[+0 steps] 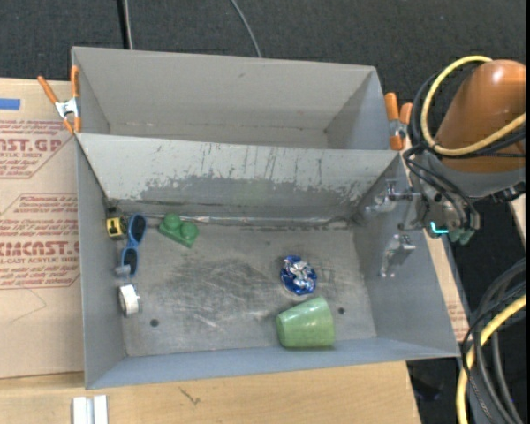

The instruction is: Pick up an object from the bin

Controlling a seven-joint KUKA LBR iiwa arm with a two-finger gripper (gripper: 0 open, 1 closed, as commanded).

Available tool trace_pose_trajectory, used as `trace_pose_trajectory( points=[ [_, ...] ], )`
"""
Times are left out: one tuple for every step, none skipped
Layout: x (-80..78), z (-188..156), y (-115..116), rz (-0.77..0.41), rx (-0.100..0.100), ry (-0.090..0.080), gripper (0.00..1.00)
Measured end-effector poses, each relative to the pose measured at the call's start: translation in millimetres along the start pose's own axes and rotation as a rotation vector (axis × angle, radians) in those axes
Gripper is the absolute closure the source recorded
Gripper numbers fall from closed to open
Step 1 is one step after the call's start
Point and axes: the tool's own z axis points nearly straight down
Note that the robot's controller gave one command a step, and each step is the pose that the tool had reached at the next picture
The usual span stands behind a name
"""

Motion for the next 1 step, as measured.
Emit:
trace_pose_trajectory(
  points=[
    [-1.8, -4.4, 0.8, -0.002, 0.001, -0.008, 1.0]
  ],
)
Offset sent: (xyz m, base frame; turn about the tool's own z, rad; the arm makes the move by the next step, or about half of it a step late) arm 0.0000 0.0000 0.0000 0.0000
